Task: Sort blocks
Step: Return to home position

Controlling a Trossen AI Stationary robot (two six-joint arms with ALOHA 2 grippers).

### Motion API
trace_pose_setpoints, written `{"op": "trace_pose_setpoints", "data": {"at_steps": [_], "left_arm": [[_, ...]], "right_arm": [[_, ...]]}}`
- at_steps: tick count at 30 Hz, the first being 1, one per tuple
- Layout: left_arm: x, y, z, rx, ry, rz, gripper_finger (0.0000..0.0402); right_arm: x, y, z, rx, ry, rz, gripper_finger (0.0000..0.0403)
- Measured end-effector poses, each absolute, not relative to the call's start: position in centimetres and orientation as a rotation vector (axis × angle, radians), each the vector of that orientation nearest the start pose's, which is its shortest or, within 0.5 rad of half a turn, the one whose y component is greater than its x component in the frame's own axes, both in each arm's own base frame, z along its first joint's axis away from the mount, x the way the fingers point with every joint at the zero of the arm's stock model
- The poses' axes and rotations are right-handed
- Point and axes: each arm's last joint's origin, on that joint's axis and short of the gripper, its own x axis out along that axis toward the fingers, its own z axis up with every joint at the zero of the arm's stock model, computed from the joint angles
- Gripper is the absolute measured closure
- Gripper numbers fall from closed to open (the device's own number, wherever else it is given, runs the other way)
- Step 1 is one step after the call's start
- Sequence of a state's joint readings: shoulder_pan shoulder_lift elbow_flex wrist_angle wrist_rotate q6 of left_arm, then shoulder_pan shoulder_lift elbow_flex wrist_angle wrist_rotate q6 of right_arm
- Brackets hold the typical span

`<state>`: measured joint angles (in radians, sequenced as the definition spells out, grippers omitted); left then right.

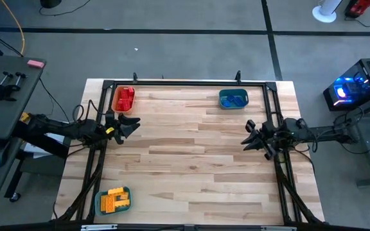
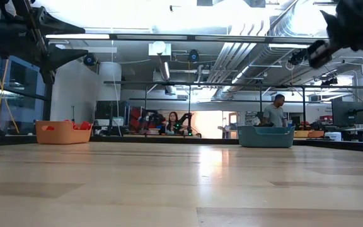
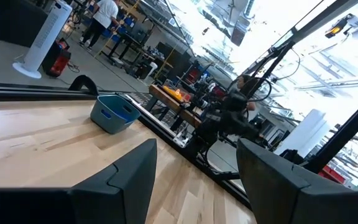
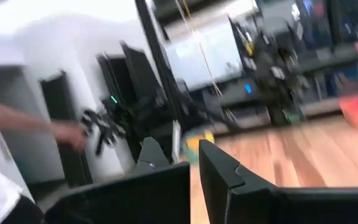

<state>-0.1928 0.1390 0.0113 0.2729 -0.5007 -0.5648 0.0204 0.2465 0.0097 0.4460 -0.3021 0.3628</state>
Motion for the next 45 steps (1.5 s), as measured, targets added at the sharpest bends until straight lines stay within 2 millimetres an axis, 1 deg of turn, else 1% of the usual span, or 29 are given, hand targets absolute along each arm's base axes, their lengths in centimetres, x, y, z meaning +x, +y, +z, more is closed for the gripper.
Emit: {"op": "trace_pose_setpoints", "data": {"at_steps": [11,15,23,33,35,38,42,45], "left_arm": [[10.2,-0.6,18.2,-0.609,-0.221,0.261,0.0194],[10.2,-0.6,18.2,-0.608,-0.22,0.262,0.0194],[10.3,-0.6,17.8,-0.595,-0.183,0.275,0.0194],[10.2,-0.5,17.6,-0.59,-0.17,0.278,0.0194],[10.0,-0.5,17.5,-0.587,-0.161,0.28,0.0194],[9.7,-0.4,17.0,-0.567,-0.114,0.296,0.0194],[9.4,-0.2,17.4,-0.587,-0.163,0.298,0.0194],[9.4,-0.1,17.4,-0.59,-0.165,0.309,0.0194]], "right_arm": [[11.0,1.1,15.4,0.376,0.208,0.285,0.0403],[11.0,1.1,15.0,0.381,0.247,0.272,0.0402],[10.9,1.1,15.3,0.378,0.224,0.277,0.0402],[9.5,1.0,17.2,0.347,-0.005,0.318,0.0402],[9.5,1.0,17.5,0.342,-0.032,0.323,0.0402],[9.5,1.0,17.5,0.342,-0.032,0.323,0.0402],[9.5,1.0,17.4,0.343,-0.028,0.317,0.0402],[9.6,0.9,17.3,0.345,-0.016,0.306,0.0402]]}}
